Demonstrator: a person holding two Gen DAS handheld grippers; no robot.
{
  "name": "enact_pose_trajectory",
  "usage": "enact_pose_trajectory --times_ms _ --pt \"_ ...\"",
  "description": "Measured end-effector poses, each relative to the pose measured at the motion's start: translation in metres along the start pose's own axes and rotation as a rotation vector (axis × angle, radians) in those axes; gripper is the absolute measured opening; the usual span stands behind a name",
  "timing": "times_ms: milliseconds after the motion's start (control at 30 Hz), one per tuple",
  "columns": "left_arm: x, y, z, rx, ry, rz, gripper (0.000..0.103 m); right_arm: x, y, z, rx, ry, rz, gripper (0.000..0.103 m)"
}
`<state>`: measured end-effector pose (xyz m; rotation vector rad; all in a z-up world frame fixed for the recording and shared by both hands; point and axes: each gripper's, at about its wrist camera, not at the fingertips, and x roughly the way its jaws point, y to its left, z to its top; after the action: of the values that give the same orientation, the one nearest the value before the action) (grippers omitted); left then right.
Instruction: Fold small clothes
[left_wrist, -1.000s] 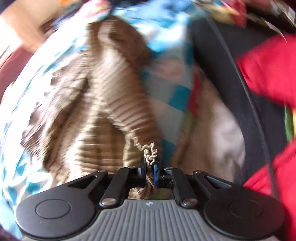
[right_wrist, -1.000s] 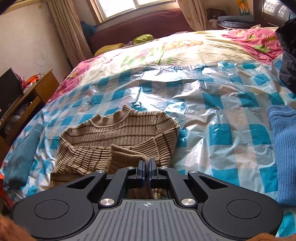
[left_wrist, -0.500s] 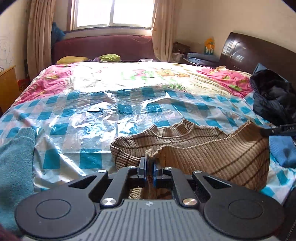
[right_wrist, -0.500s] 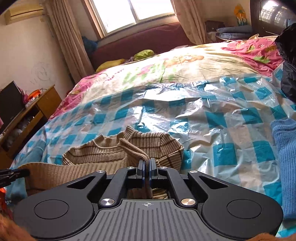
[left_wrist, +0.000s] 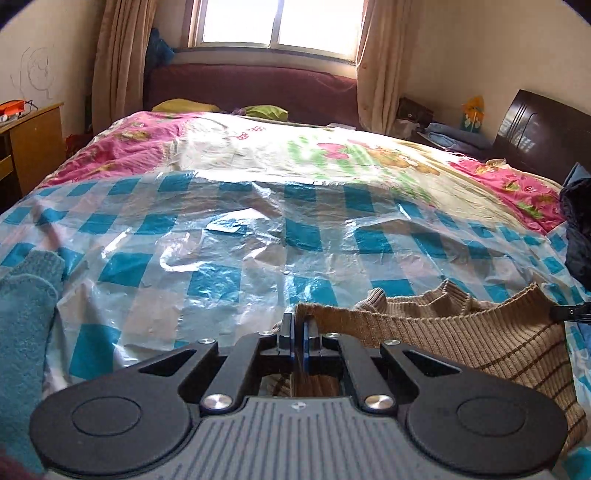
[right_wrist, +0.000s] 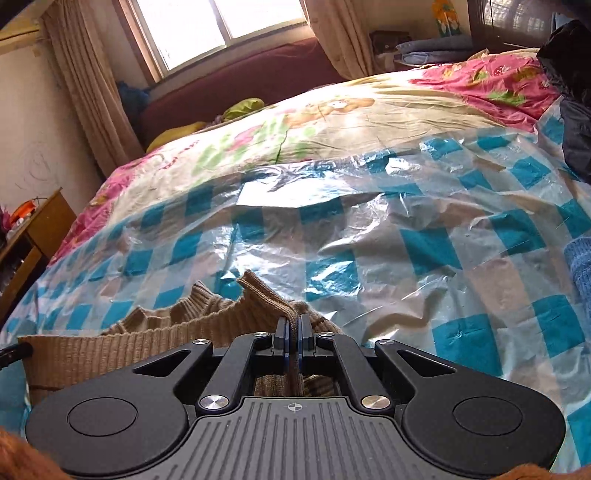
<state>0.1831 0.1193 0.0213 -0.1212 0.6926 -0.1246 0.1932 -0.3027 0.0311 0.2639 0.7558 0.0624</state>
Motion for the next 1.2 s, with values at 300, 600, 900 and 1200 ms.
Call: enact_pose_trajectory --times_ms 300,600,900,1200 --pt "0.031 0.006 -0.025 -0.006 0.073 0.042 0.011 0.033 -0.008 -0.014 -0.006 0.065 -0.07 0.002" --pt "0.023 0.013 0.004 -0.032 0.003 0.024 0.011 0.019 -0.008 -0.004 0.038 0.001 -0.028 0.001" --pt "0.027 0.023 0.0 -0.058 0.042 0.019 0.012 0.037 -0.011 -0.012 0.032 0.063 -0.038 0.01" --pt "0.014 0.029 -0.016 -0.116 0.101 -0.033 0.042 0.032 -0.009 -0.017 0.028 0.075 0.054 0.024"
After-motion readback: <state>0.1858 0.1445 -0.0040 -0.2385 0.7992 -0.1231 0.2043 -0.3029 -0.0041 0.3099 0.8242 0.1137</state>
